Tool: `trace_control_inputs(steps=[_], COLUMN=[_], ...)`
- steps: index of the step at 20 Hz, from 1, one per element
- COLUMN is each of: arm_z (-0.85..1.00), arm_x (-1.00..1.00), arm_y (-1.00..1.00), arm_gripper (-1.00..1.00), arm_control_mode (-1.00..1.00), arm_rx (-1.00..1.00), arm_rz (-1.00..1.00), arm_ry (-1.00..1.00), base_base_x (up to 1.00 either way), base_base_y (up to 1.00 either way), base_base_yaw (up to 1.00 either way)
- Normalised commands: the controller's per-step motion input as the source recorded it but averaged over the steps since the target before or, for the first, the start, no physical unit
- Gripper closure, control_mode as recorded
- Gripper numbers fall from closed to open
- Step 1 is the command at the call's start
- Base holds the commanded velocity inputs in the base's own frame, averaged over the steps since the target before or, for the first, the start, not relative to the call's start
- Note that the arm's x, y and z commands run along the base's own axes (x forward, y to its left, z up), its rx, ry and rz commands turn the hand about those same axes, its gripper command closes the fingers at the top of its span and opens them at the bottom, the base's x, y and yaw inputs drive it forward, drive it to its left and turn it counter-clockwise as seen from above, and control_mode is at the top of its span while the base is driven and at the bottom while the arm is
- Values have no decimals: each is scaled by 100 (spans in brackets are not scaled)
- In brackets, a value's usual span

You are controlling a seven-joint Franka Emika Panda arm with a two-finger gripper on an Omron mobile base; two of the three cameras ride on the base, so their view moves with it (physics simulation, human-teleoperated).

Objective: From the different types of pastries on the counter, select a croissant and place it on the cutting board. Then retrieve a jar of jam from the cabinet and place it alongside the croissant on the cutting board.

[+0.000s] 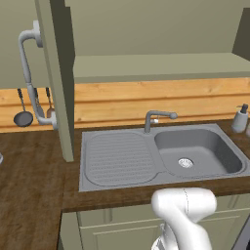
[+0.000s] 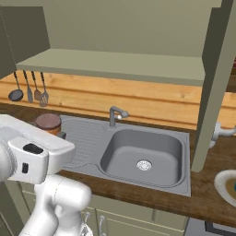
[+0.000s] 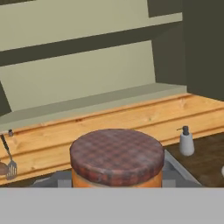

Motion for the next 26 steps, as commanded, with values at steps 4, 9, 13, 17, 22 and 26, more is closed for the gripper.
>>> trace_control_inputs(steps=[4,9,13,17,22,26], arm_z=[-34,-21,-22,-5,0,0], arm_x=[-69,-26,-16,-6,0,0], arm_y=[16,1,0,0,0,0], arm_gripper=[100,100,100,100,100,100], arm_control_mode=[-100,-100,-100,100,100,100], arm_rx=[0,0,0,0,0,0], arm_rz=[0,0,0,0,0,0], arm_ry=[-10,-2,0,0,0,0], base_base_x=[0,0,0,-27,-63,-20], base_base_y=[0,0,0,0,0,-22], base_base_yaw=[0,0,0,0,0,0])
